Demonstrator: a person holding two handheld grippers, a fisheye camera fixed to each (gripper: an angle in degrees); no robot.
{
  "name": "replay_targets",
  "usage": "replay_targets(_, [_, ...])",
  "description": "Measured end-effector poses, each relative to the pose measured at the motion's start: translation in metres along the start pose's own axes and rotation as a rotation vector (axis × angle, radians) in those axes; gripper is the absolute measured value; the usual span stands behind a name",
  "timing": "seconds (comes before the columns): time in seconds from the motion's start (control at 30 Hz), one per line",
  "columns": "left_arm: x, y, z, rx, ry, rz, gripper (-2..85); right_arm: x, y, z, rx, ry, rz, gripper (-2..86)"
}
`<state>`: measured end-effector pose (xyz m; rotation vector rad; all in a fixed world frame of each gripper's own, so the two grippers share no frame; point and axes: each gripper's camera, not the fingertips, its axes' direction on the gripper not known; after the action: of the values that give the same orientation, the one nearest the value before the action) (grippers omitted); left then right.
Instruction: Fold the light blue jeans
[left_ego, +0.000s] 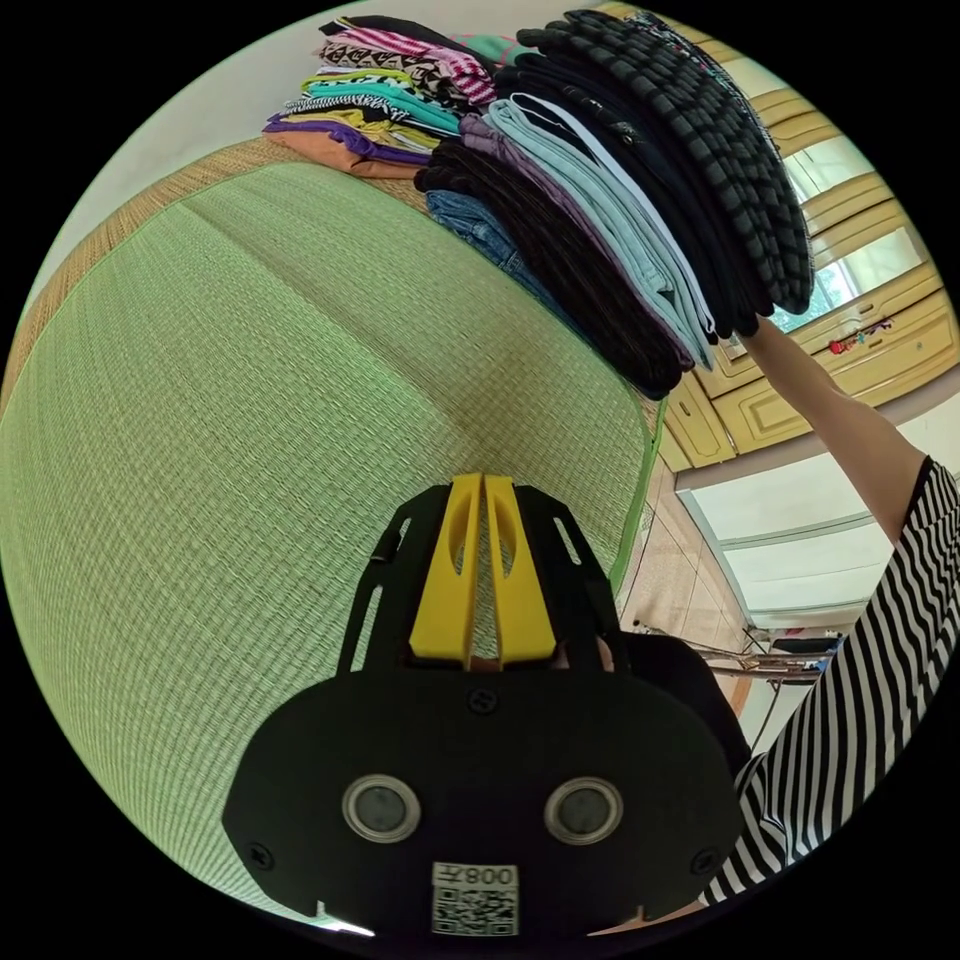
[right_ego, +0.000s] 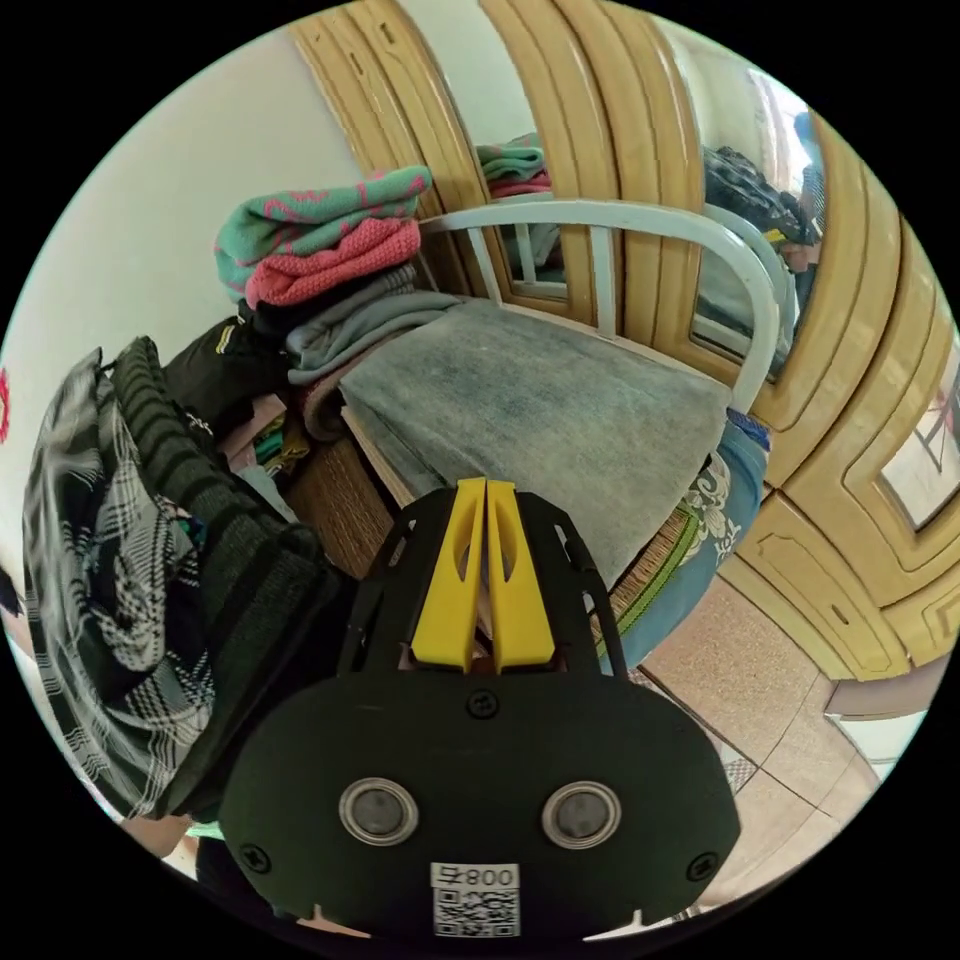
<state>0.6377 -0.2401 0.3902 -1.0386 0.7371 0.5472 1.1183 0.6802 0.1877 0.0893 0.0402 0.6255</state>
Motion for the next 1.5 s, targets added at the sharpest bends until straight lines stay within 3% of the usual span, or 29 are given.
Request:
replay_targets(0.5, [-0.026, 0.040, 0.015, -0.005, 0.003, 0.013, 0.2, 0.168, 0.052, -0.140, 0.383, -0.592, 0.360, -0.4])
replay_targets(0.67, [-0.031, 0.059, 0.017, -0.017, -0.017, 0.009, 0.2, 0.193, 0.066, -0.184, 0.460, -0.731, 0.379, -0.4])
replay_targets(0.97, [-0.047, 0.107, 0.014, -0.039, 0.040, -0.069, 0.2, 0.181, 0.061, -0.307, 0.588, -0.842, 0.237, -0.4])
replay_targets(1.13, [-0.040, 0.145, -0.008, 0.048, 0.136, -0.030, 0.2, 0.159, 0.071, -0.385, 0.629, -0.848, 0.107, -0.4])
replay_targets(1.5, [0.019, 0.249, -0.097, 0.291, 0.442, 0.281, 3.4, 0.047, 0.163, -0.563, 0.706, -0.938, -0.321, -0.4])
